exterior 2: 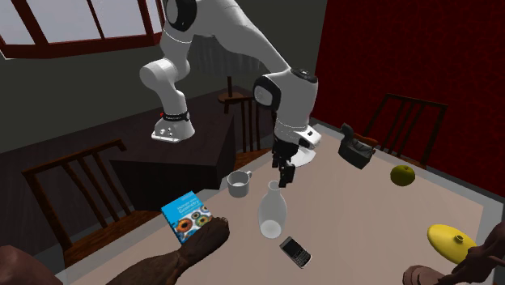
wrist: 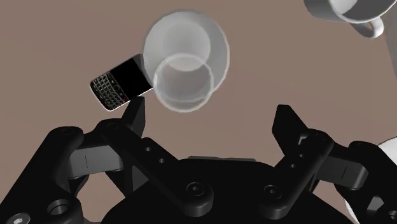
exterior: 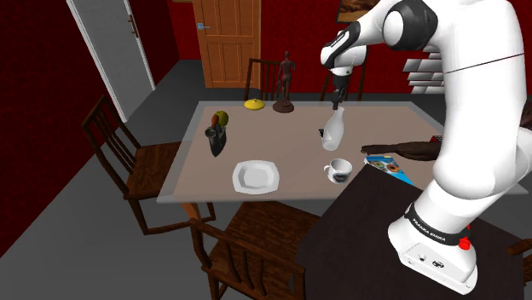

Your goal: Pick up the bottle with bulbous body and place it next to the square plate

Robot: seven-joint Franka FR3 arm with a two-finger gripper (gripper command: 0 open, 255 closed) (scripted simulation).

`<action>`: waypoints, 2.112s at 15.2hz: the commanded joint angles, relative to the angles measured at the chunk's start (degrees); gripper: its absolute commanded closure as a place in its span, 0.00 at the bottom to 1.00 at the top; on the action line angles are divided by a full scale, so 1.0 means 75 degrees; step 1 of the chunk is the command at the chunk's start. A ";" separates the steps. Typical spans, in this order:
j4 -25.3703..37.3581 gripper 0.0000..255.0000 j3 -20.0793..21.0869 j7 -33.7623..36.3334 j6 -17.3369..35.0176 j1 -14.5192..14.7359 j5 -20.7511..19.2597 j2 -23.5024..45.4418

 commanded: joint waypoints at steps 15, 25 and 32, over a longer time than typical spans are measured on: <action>0.0509 0.00 0.0184 -0.0227 0.0474 -0.0329 0.0247 0.0995; 0.0514 1.00 0.0184 -0.0228 0.0472 -0.0331 0.0247 0.0997; 0.0542 1.00 0.0088 -0.0197 0.0072 -0.0263 0.0134 0.0617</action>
